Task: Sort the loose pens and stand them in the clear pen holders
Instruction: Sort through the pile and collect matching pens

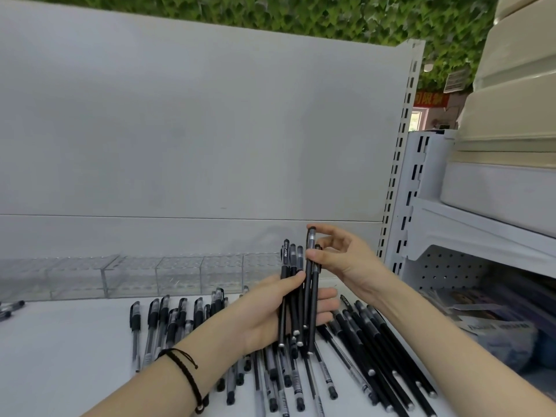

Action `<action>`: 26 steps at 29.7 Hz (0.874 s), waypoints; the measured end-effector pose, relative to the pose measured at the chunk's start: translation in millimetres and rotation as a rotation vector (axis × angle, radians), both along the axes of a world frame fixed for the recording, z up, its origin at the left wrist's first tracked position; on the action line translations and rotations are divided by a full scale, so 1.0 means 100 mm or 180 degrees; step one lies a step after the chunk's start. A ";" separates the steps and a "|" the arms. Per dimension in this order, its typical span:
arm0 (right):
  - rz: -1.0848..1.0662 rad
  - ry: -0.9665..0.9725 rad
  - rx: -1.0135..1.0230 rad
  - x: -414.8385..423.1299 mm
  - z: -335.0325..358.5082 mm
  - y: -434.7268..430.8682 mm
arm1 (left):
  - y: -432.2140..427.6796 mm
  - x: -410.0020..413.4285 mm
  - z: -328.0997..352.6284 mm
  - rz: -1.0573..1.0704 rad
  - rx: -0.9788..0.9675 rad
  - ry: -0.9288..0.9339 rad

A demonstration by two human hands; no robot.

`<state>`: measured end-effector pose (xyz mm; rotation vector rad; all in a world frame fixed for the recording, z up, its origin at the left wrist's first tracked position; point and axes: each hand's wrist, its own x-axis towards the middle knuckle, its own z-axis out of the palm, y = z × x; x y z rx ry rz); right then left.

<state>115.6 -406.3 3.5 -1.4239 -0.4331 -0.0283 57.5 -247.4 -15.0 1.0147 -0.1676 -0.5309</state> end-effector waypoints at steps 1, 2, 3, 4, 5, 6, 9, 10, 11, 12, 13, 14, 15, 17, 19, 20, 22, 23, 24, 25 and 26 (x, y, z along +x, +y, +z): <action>-0.0093 -0.0088 -0.0088 0.00 0.00 0.00 | 0.00 0.01 -0.01 0.0061 0.0040 -0.0053; -0.0185 -0.0196 -0.0211 -0.01 0.00 -0.01 | 0.00 0.02 -0.01 0.0112 0.0069 -0.0096; -0.0254 -0.0307 -0.0347 -0.01 0.00 -0.01 | 0.00 0.02 -0.01 0.0135 0.0058 -0.0116; -0.0292 -0.0398 -0.0477 -0.02 0.01 -0.02 | 0.00 0.02 -0.02 0.0124 0.0019 -0.0108; -0.0288 -0.0455 -0.0584 -0.03 0.01 -0.02 | 0.00 0.02 -0.02 0.0082 -0.0021 -0.0099; -0.0268 -0.0472 -0.0672 -0.03 0.01 -0.02 | -0.01 0.02 -0.03 0.0048 -0.0028 -0.0093; -0.0287 -0.0424 -0.0929 -0.05 0.03 -0.04 | -0.02 0.03 -0.04 0.0023 -0.0010 -0.0091; -0.0311 -0.0408 -0.1022 -0.05 0.05 -0.06 | -0.01 0.03 -0.03 0.0043 -0.0010 -0.0087; -0.0341 -0.0391 -0.1119 -0.05 0.07 -0.09 | -0.01 0.04 -0.03 0.0081 0.0013 -0.0104; -0.0374 -0.0378 -0.1254 -0.05 0.09 -0.13 | -0.01 0.04 -0.02 0.0134 0.0049 -0.0142; -0.0425 -0.0381 -0.1485 -0.04 0.11 -0.18 | -0.01 0.04 -0.01 0.0201 0.0087 -0.0196; -0.0505 -0.0416 -0.1854 -0.02 0.13 -0.24 | -0.01 0.05 -0.01 0.0276 0.0120 -0.0256; -0.0604 -0.0478 -0.2325 -0.01 0.13 -0.29 | -0.02 0.05 0.00 0.0352 0.0134 -0.0306; -0.0706 -0.0567 -0.3193 0.04 0.11 -0.39 | -0.01 0.06 0.00 0.0482 0.0095 -0.0326; -0.0574 -0.0472 -0.3625 0.06 0.08 -0.44 | 0.00 0.07 0.01 0.0548 0.0024 -0.0273; -0.0455 -0.0398 -0.3749 0.07 0.06 -0.44 | 0.00 0.07 0.01 0.0564 -0.0003 -0.0249; -0.0229 -0.0302 -0.3948 0.05 0.05 -0.42 | 0.01 0.09 0.00 0.0595 -0.0039 -0.0217; -0.0135 -0.0283 -0.4022 0.04 0.05 -0.40 | 0.00 0.09 0.00 0.0613 -0.0044 -0.0210; -0.0054 -0.0274 -0.4081 0.02 0.07 -0.38 | 0.00 0.09 0.00 0.0628 -0.0042 -0.0206; 0.0009 -0.0263 -0.4138 0.00 0.08 -0.37 | 0.00 0.09 0.00 0.0636 -0.0038 -0.0203; 0.0067 -0.0236 -0.4195 -0.02 0.09 -0.36 | 0.00 0.10 0.00 0.0636 -0.0034 -0.0200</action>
